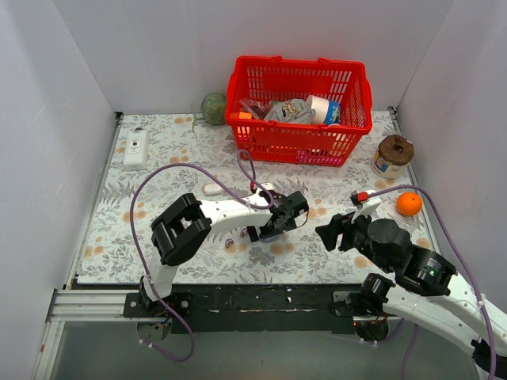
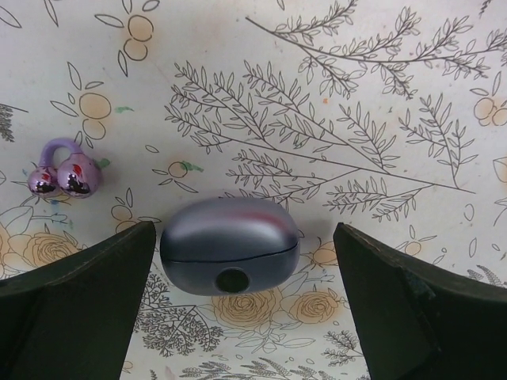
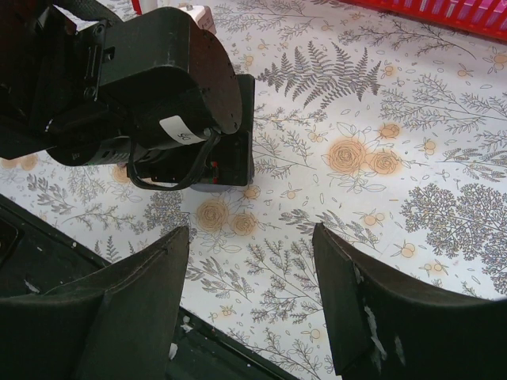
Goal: Insert the wireless bluetooth earbuds into the charging case
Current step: Pick up the charging case at the center of the board.
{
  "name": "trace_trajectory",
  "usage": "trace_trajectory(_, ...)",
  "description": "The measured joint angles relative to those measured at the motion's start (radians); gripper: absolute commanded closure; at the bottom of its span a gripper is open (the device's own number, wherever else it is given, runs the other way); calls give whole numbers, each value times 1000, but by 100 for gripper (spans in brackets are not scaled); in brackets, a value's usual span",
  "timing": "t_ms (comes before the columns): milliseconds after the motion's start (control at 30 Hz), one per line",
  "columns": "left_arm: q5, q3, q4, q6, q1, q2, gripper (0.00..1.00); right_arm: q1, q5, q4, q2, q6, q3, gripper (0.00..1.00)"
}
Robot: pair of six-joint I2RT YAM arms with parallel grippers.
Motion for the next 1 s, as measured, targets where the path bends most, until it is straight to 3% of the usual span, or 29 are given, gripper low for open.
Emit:
trace_trajectory(267,29,-2,-5,2,-1,15,7,0,0,0,3,0,0,28)
trace_trajectory(500,29,-15,-9,3,-2,10,19,0,1,0,3,0,0,28)
trace_trajectory(800,29,-9,-39,3,-2,14,23,0,3,0,-1,0,0,28)
trace_trajectory(933,32,-6,-45,0,-2,16,29,0,4,-1,-5,0,0,29)
trace_trajectory(1000,33,-6,-45,-1,-2,16,37,0,4,-2,-6,0,0,28)
